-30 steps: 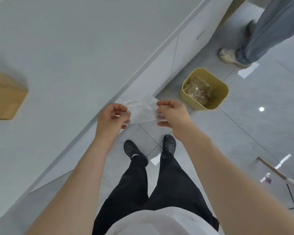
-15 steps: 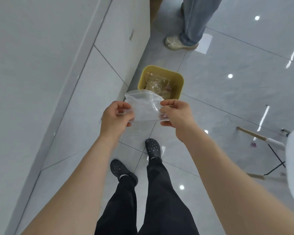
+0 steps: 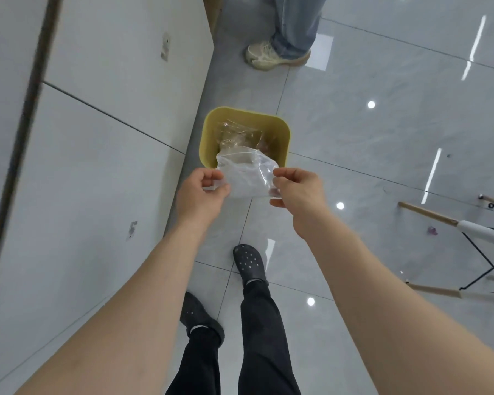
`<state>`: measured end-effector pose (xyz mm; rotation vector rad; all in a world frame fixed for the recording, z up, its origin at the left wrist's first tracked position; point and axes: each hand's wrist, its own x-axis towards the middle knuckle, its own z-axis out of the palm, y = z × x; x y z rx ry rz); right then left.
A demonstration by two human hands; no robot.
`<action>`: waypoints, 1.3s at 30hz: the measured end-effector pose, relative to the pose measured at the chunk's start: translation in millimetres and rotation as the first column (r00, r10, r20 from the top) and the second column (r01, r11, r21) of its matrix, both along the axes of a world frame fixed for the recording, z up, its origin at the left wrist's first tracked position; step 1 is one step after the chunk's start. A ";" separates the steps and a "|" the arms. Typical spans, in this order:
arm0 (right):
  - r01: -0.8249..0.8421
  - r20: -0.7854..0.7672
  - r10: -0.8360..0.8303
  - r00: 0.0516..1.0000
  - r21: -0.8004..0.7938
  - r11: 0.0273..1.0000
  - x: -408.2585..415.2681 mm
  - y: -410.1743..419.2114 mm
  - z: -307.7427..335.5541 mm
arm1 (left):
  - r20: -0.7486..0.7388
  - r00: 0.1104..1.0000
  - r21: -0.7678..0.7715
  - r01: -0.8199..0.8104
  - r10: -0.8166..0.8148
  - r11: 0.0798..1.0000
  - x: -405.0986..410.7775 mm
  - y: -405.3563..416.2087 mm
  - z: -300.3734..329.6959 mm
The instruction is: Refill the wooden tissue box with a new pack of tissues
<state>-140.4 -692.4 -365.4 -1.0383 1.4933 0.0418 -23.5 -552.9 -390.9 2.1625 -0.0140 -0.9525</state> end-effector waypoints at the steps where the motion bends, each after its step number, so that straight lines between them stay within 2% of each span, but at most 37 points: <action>1: 0.005 0.000 -0.005 1.000 0.011 1.000 1.5 -2.3 -12.3 | 0.005 1.000 0.011 0.011 -0.011 1.000 1.8 -4.2 -12.8; 7: -0.024 -0.003 0.025 1.000 0.032 0.999 13.9 -19.1 -83.2 | 0.006 0.996 0.041 0.090 -0.090 0.995 20.4 -31.0 -86.7; 12: -0.018 0.039 0.015 0.999 0.061 0.998 28.0 -32.8 -126.0 | -0.054 0.980 0.019 0.195 -0.194 0.981 34.2 -54.0 -126.9; 15: -0.081 0.040 0.079 0.996 0.047 0.996 27.0 -33.1 -139.7 | -0.027 0.962 0.056 0.272 -0.271 0.961 35.6 -54.1 -135.7; 18: -0.186 -0.021 0.187 0.982 0.025 0.982 18.5 -27.3 -141.6 | 0.024 0.947 0.125 0.316 -0.322 0.940 29.2 -41.7 -131.8; 23: -0.379 -0.080 0.375 0.923 -0.044 0.924 10.2 -19.1 -121.1 | 0.020 0.945 0.208 0.316 -0.327 0.926 23.7 -21.7 -100.9; 31: -0.694 -0.213 0.662 0.719 -0.168 0.700 25.4 -8.0 -43.7 | 0.118 0.877 0.287 0.420 -0.466 0.861 24.9 0.4 -8.1; 36: -0.794 -0.272 0.746 0.607 -0.228 0.563 43.2 16.3 14.4 | 0.172 0.827 0.324 0.465 -0.535 0.824 22.0 25.2 58.5; 39: -0.824 -0.271 0.780 0.564 -0.255 0.506 53.2 40.6 49.8 | 0.239 0.816 0.331 0.441 -0.526 0.834 20.5 53.4 95.9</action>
